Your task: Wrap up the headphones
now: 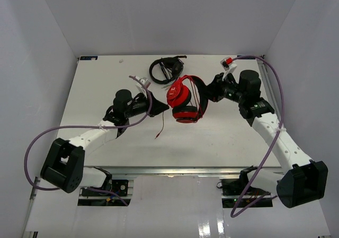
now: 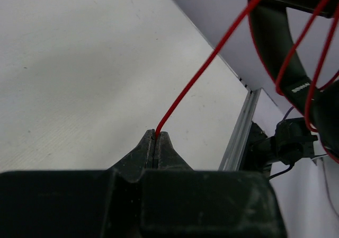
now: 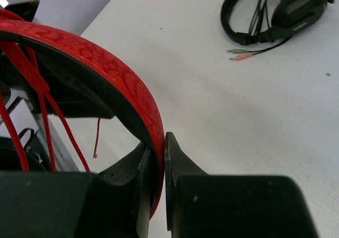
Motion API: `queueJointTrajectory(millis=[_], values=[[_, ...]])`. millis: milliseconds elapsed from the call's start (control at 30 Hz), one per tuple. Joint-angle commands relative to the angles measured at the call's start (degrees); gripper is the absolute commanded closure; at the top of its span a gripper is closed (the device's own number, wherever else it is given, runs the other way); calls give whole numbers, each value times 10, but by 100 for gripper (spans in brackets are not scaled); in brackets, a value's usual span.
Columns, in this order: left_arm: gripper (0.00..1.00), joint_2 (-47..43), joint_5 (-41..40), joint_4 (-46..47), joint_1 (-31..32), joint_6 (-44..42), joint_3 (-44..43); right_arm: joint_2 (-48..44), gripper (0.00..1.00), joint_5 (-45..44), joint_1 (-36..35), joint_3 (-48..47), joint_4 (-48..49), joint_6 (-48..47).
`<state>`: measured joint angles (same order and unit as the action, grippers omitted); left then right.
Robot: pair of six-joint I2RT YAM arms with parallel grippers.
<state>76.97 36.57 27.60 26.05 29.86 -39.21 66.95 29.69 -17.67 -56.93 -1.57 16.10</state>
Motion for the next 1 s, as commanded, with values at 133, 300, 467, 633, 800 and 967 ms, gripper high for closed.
queueJointTrajectory(millis=[133,300,467,633,800,967], values=[[100,123,-14,213,36,116,36,50,92,-178,3,22,115,90],[100,204,-29,269,52,143,22,106,92,-279,3,25,132,128],[100,268,-41,269,67,149,-15,167,92,-372,4,7,132,142],[100,303,-58,254,78,154,-36,236,92,-432,3,-21,127,142],[100,314,-75,244,81,157,-36,298,92,-459,3,-54,113,136],[91,334,-68,206,86,153,-61,327,92,-468,-1,-64,113,138]])
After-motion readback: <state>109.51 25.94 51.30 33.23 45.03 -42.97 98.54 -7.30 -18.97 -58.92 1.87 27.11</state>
